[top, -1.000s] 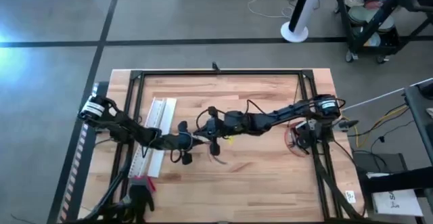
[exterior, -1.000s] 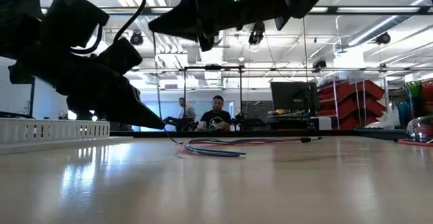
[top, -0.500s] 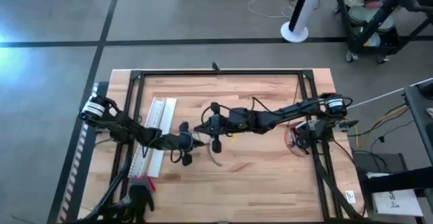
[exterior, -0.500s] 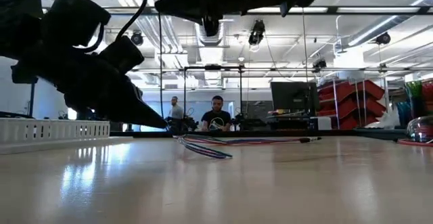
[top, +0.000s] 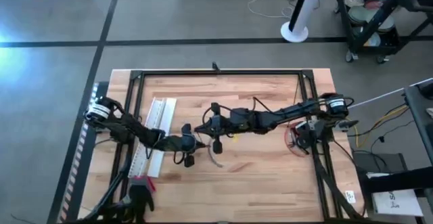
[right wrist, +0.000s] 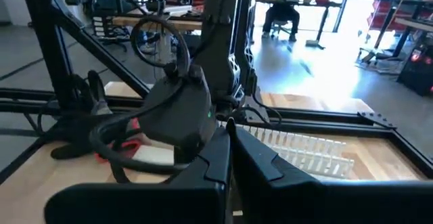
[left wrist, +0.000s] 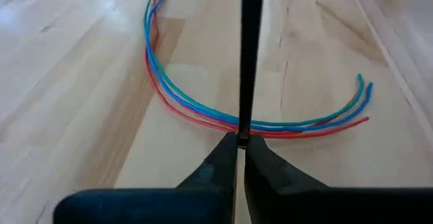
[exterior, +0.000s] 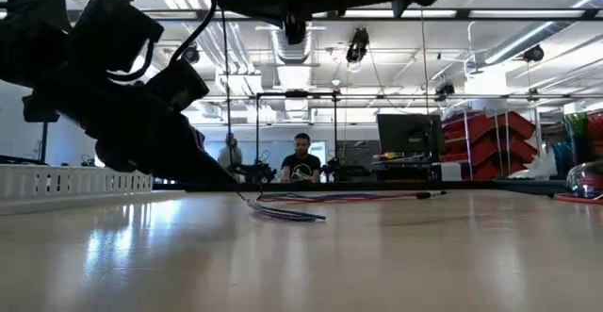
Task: Ziptie cables
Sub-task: Wrap the cable wires using bottom black ziptie
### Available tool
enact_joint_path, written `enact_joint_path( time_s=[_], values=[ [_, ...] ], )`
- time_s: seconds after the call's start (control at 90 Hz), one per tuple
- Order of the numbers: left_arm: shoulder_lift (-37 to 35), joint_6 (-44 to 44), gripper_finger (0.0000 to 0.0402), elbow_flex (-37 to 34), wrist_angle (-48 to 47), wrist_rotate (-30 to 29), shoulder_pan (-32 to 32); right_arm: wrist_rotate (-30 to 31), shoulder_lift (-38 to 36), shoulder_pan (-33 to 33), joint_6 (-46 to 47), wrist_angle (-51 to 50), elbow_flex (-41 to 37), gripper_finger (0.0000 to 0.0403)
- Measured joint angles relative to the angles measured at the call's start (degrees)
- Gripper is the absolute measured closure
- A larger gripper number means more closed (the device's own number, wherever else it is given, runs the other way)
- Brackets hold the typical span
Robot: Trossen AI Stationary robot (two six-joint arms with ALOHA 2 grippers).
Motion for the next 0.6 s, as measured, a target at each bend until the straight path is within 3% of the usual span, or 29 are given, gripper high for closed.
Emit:
enact_joint_path(
  time_s=[0.6],
  values=[
    [4.19,-2.42,0.0402,1.06,0.98,0.07,-0.02,0.19,-7.47,0.0,-3.16,-3.14,0.04,0.0401]
  ],
)
